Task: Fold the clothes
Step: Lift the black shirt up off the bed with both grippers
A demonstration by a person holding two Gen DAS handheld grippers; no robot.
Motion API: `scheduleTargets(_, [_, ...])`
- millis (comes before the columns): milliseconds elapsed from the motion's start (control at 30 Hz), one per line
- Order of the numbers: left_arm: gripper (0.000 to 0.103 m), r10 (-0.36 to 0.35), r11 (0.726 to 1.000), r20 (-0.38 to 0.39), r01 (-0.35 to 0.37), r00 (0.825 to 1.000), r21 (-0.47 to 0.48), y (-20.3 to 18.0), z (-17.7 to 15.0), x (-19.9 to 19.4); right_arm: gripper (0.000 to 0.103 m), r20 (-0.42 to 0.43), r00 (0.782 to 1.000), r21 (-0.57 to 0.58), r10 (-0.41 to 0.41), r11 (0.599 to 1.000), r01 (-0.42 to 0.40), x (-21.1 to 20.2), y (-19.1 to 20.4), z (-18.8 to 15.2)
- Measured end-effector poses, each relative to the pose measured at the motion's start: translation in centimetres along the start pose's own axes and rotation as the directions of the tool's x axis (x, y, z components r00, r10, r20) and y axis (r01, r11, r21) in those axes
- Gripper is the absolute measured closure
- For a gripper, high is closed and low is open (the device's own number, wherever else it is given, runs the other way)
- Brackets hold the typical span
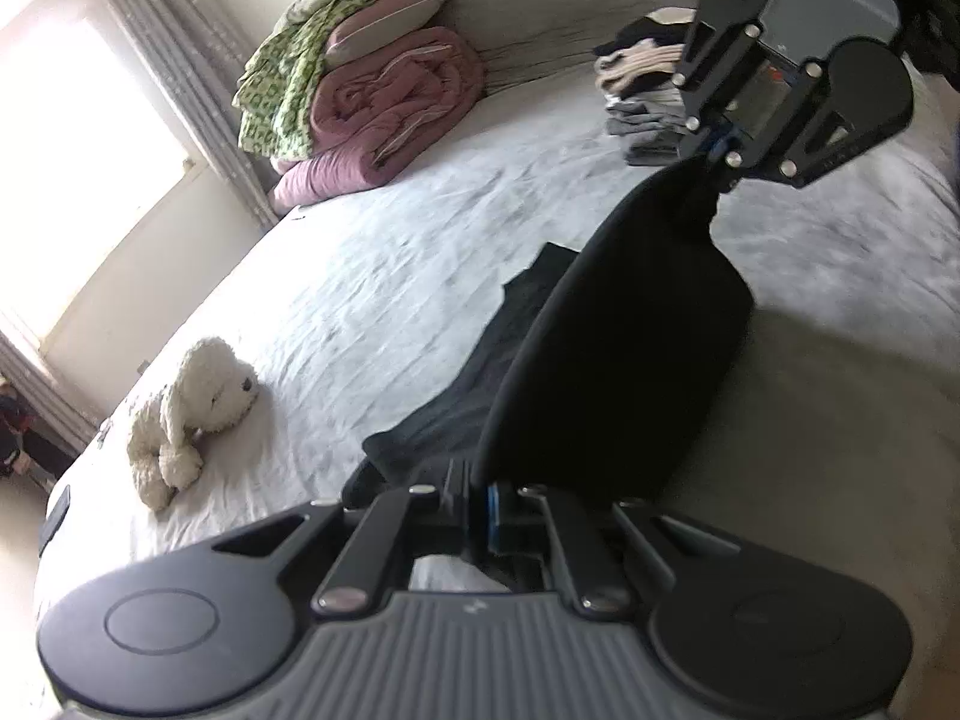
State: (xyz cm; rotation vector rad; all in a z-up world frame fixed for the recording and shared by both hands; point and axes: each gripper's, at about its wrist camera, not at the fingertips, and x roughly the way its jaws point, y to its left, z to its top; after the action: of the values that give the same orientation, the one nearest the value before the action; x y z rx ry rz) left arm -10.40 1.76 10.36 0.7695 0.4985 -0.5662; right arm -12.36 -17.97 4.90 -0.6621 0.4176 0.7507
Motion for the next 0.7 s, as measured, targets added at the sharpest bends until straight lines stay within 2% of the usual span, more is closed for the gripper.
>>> scheduleTargets(200, [0.098,-0.002,0.999,-0.01,0.002,1.0,-0.04,2.2,1.1,2.3,0.098,-0.001,1.0,0.06,-0.01,0.998,0.01,2.4,-2.7,0.3])
scheduleTargets(300, [0.097,-0.038,0.998,-0.022,0.037,0.999,-0.05,3.3,1.4,3.6,0.098,0.0,1.0,0.123,0.013,0.992,-0.013,3.7,-4.4,0.3])
scheduleTargets(400, [0.097,-0.081,0.988,-0.003,0.08,0.997,-0.133,4.1,0.8,4.2,0.098,0.006,1.0,0.164,0.025,0.986,-0.025,4.1,-4.7,-0.2])
scheduleTargets(467, [0.097,-0.112,0.98,0.055,0.119,0.992,-0.157,4.2,-0.2,2.7,0.098,0.017,0.999,0.175,0.031,0.984,-0.033,3.8,-4.4,-0.4])
scheduleTargets(533, [0.097,-0.155,0.978,0.113,0.168,0.982,-0.126,3.7,-1.5,0.3,0.098,0.052,0.997,0.137,0.051,0.989,-0.058,1.5,-2.7,-0.3])
scheduleTargets(633, [0.097,-0.242,0.961,0.155,0.259,0.958,-0.1,2.6,-3.3,-3.0,0.098,0.09,0.991,0.095,0.096,0.99,-0.105,-1.9,-0.2,-0.2])
scheduleTargets(700, [0.097,-0.282,0.954,0.153,0.294,0.947,-0.061,1.5,-4.3,-4.1,0.098,0.086,0.989,0.066,0.119,0.99,-0.125,-3.0,1.4,-0.4])
